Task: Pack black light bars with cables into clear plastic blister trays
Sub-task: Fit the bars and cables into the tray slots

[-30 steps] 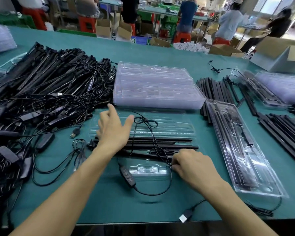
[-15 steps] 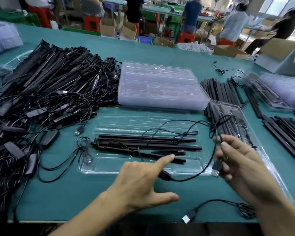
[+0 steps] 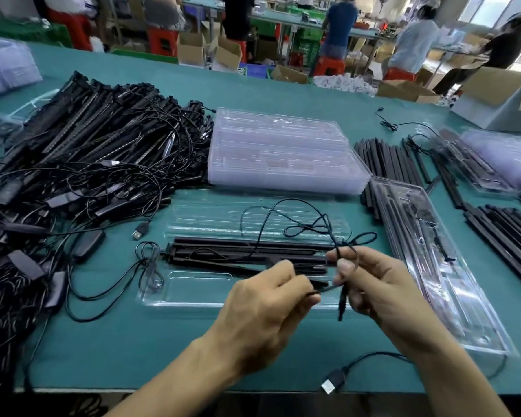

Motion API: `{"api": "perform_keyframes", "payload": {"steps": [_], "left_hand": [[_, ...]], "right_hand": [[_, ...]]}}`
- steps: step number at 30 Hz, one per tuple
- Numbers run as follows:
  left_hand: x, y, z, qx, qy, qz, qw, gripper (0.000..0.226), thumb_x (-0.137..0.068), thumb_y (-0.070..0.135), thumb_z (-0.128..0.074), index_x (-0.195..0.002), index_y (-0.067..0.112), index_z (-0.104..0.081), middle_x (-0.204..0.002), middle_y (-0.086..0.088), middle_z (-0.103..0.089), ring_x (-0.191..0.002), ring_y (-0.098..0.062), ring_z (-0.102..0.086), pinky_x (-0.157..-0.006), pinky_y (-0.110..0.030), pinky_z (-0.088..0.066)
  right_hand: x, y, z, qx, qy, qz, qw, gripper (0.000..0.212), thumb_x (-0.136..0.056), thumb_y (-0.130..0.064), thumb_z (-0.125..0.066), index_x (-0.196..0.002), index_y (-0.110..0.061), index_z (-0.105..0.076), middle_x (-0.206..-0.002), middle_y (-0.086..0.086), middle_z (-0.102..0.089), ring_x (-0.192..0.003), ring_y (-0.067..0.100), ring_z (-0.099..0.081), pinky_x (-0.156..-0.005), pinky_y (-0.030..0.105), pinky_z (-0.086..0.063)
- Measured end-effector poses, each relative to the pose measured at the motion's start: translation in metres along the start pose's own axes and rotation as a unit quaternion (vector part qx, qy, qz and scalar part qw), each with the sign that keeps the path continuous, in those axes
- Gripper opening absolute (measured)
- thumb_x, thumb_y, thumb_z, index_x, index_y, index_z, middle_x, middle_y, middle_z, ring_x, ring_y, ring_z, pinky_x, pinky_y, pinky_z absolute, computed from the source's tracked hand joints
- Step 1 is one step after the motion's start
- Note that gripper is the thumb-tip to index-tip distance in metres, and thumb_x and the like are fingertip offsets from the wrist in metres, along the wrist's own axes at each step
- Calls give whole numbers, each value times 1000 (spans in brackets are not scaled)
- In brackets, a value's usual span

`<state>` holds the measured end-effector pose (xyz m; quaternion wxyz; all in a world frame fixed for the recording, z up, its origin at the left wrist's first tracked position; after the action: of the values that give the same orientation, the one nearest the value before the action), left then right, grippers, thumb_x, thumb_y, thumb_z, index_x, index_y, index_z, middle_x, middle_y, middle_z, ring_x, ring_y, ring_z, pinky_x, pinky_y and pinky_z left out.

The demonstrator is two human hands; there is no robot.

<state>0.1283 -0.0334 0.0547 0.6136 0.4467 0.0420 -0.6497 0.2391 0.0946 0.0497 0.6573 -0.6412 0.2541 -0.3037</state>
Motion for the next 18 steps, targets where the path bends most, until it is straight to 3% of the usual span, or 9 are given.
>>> {"api": "perform_keyframes", "payload": {"steps": [5,8,10,12,14,16,18], "left_hand": [[-2,15,-5,-93,-16,-116,989,31,-104,36,-44,-82,16,-52,-85,-5,-50,-70,-18,-41,-54,-32,-40],[5,20,-10,-141,-34,-173,974,36,-102,39,-46,-76,17,-60,-92,-4,-62,-78,-25,-55,-66,-33,-46],[8,18,-11,-161,-56,-159,972,43,-102,44,-42,-73,19,-62,-90,1,-65,-83,-23,-60,-75,-31,-48],[9,10,-13,-118,-98,-99,983,49,-103,46,-34,-75,18,-64,-79,3,-64,-76,-22,-60,-78,-34,-51],[7,-5,-13,-16,-114,38,993,49,-99,53,-29,-82,21,-62,-73,2,-65,-70,-25,-60,-73,-40,-52],[9,-23,-14,121,-81,201,969,51,-90,67,-29,-92,26,-59,-72,2,-69,-69,-19,-65,-69,-40,-52],[3,-32,-16,234,-39,289,928,54,-82,77,-34,-98,35,-64,-75,9,-71,-68,-7,-67,-68,-32,-55]], "right_hand": [[-5,7,-17,-136,1,-38,990,24,-80,-22,-64,-101,-20,-75,-70,3,-59,-41,5,-36,-38,13,-26],[-7,6,-26,-288,9,-54,956,19,-84,-15,-60,-95,-19,-75,-79,4,-65,-53,7,-53,-44,12,-42],[-8,3,-33,-385,10,-43,922,18,-86,-15,-56,-89,-20,-73,-89,3,-68,-68,10,-63,-58,16,-52],[-9,0,-36,-451,11,-38,891,17,-87,-17,-55,-85,-20,-72,-97,3,-71,-79,13,-67,-70,21,-55],[-8,-1,-39,-478,4,-42,877,19,-87,-18,-55,-84,-18,-74,-100,4,-73,-85,15,-70,-73,23,-57],[-6,-1,-42,-475,-16,-50,878,21,-88,-17,-54,-85,-16,-74,-102,7,-73,-89,17,-71,-75,24,-57],[-4,0,-47,-435,-45,-56,897,20,-88,-15,-53,-88,-13,-73,-101,11,-72,-88,21,-71,-74,27,-58]]}}
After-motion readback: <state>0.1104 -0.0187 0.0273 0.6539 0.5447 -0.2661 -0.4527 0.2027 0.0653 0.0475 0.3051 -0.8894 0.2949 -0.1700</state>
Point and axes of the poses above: each hand's wrist, its own x-axis away from the middle knuckle, its own z-axis out of the back of the hand, y = z × x, the point moved 6 cm from there along -x, towards the middle knuckle
